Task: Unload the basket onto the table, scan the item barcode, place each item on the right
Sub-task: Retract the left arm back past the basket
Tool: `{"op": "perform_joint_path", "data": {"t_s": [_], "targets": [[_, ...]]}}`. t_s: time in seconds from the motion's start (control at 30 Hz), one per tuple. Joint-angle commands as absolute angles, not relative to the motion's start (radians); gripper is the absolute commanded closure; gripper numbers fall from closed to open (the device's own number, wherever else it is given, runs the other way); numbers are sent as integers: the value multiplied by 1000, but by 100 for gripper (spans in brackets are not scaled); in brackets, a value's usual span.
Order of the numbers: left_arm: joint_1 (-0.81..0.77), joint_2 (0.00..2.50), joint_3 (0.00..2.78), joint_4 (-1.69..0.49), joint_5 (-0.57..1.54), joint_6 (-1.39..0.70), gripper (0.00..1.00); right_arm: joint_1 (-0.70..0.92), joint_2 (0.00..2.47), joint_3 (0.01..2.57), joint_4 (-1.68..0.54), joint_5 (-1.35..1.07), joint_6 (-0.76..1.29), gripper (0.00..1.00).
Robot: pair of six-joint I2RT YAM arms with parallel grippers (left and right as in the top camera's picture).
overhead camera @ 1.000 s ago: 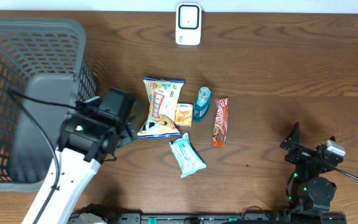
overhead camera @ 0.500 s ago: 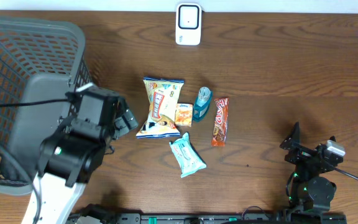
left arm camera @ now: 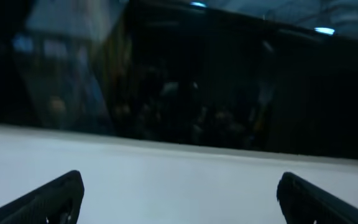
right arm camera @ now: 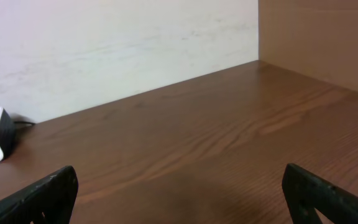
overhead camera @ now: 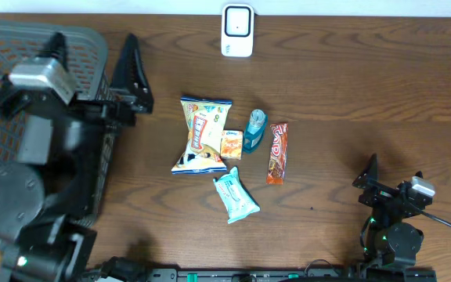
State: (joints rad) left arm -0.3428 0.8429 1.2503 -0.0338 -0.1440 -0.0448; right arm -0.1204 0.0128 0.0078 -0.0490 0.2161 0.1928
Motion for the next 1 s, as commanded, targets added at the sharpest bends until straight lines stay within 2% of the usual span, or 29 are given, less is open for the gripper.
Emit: {"op": "perform_joint_path", "data": {"t_s": [0.0,0.33,0.73,0.97], "targets": [[-345,837,1302,-105,-266,202,2,-125,9,5,-53,218,182,1],[-345,793,1334,-256,-476,438,2,-125,9,6,-53,218,182,1],[-344,601,1333,-265,-487,435,2,-125,9,5,-53,218,182,1],[-338,404,1333,-280,-479,339,2,-125,9,5,-53,218,182,1]]}}
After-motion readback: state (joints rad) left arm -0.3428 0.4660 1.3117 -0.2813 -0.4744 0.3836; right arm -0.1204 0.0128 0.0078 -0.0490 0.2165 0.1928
